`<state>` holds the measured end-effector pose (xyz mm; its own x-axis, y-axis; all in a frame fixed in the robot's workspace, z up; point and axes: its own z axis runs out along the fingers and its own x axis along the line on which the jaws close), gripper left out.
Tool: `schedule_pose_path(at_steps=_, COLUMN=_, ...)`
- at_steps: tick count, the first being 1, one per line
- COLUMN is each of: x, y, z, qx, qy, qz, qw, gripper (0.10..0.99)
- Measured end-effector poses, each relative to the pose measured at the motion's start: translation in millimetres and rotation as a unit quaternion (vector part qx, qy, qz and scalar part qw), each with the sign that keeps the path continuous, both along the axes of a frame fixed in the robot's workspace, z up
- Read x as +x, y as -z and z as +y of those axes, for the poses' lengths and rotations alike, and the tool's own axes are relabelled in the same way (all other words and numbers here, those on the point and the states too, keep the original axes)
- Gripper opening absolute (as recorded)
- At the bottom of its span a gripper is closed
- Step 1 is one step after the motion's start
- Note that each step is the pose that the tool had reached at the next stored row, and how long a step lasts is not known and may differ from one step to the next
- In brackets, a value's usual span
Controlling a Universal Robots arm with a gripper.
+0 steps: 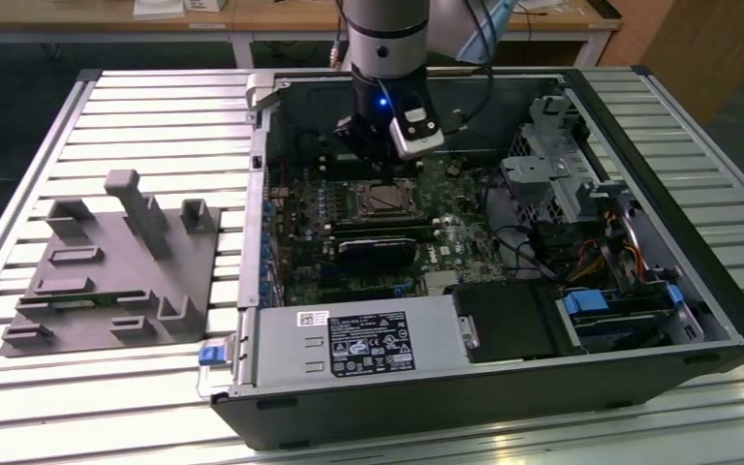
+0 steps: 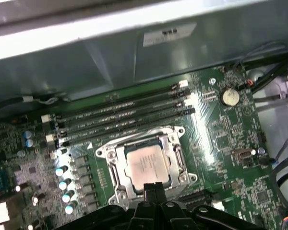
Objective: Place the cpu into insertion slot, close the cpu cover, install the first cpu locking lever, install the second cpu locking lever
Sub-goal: 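Install the second cpu locking lever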
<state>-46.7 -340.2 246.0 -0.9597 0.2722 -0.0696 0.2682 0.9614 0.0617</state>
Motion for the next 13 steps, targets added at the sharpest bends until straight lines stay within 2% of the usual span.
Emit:
schedule_pose_path(at_steps=8, x=0.0, y=0.6, z=-17.5, qx=-0.0013, qy=0.000, qz=0.0007, qw=1.0000, gripper=0.106)
schedule_pose_path(at_steps=13, x=-0.1, y=1.2, z=-25.2, qx=-0.0014, qy=-0.001, qz=0.0007, qw=1.0000, gripper=0.106)
